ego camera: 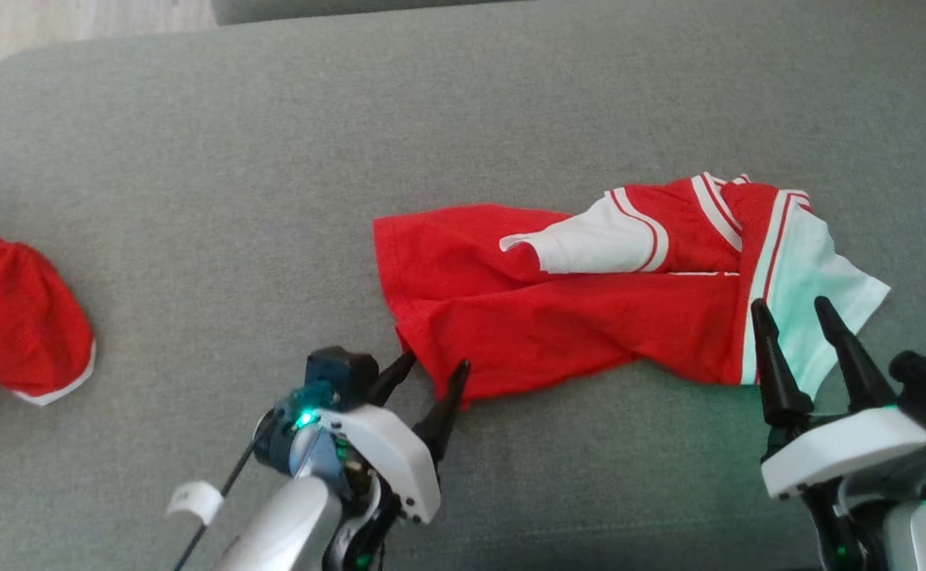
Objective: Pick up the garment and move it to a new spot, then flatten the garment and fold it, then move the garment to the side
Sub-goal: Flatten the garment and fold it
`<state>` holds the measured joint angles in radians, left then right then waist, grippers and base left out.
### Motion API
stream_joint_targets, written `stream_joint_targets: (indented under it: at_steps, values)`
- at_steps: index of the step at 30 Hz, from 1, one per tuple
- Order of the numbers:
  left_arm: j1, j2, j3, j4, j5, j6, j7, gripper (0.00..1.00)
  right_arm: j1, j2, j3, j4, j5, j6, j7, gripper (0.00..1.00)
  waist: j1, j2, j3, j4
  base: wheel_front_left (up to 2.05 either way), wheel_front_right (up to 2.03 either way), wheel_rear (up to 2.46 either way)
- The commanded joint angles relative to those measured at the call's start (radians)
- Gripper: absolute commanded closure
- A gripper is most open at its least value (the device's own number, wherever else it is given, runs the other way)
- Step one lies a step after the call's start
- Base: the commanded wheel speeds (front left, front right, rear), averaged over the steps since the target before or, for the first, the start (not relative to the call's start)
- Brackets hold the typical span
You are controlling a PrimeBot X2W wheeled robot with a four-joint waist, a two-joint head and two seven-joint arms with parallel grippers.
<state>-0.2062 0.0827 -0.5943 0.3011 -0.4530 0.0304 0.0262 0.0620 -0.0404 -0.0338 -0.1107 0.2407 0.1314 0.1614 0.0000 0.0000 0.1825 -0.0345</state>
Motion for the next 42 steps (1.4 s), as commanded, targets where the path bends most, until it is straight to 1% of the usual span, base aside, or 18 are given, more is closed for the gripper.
stream_joint_targets:
  at_steps: [1,2,7,13,17,20,24,28,34,36,42]
  values:
    - [-0.063,-0.011,0.039,-0.013,-0.018,-0.02,-0.014,0.95,-0.048,-0.01,0.017,-0.029,0.007,-0.001,-0.009,0.0,0.0,0.0,0.013,-0.014,0.0,0.0,0.0]
    - [-0.074,-0.012,0.039,-0.006,-0.017,-0.024,-0.023,1.0,-0.048,-0.01,0.015,-0.027,0.009,-0.001,-0.01,0.0,0.0,0.0,0.014,-0.016,0.0,0.0,0.0]
    - [-0.106,-0.004,0.056,-0.021,0.0,-0.018,-0.082,1.0,-0.047,-0.01,0.006,-0.021,0.019,-0.001,-0.014,0.0,0.0,0.0,0.015,-0.02,0.0,0.0,0.0]
    - [-0.133,0.042,0.08,-0.105,0.05,0.01,-0.155,1.0,-0.046,-0.01,-0.008,-0.014,0.031,-0.001,-0.022,0.0,0.0,0.0,0.01,-0.011,0.0,0.0,0.0]
    - [-0.134,0.077,0.102,-0.17,0.064,0.03,-0.162,1.0,-0.047,-0.01,-0.02,-0.012,0.036,-0.001,-0.024,0.0,0.0,0.0,0.009,0.003,0.0,0.0,0.0]
    - [-0.158,0.124,0.133,-0.224,0.07,0.037,-0.143,1.0,-0.05,-0.01,-0.025,-0.01,0.041,-0.001,-0.025,0.0,0.0,0.0,0.008,0.016,0.0,0.0,0.0]
    - [-0.182,0.151,0.149,-0.255,0.072,0.044,-0.114,1.0,-0.061,-0.01,-0.022,-0.009,0.039,-0.001,-0.023,0.0,0.0,0.0,0.012,0.019,0.0,0.0,0.0]
    - [-0.199,0.145,0.165,-0.186,0.032,0.038,-0.081,1.0,-0.075,-0.01,-0.016,-0.011,0.041,-0.001,-0.024,0.0,0.0,0.0,0.029,0.012,0.0,0.0,0.0]
    - [-0.238,0.104,0.179,0.03,-0.051,-0.003,-0.053,1.0,-0.087,-0.01,-0.014,-0.007,0.038,-0.001,-0.023,0.0,0.0,0.0,0.055,-0.002,0.0,0.0,0.0]
    - [-0.26,0.092,0.179,0.085,-0.058,-0.019,-0.074,1.0,-0.089,-0.01,-0.014,-0.006,0.038,-0.001,-0.022,0.0,0.0,0.0,0.064,-0.005,0.0,0.0,0.0]
    - [-0.363,0.066,0.189,0.212,-0.047,-0.056,-0.206,1.0,-0.101,-0.01,-0.018,-0.007,0.038,-0.001,-0.015,0.0,0.0,0.0,0.089,-0.002,0.0,0.0,0.0]
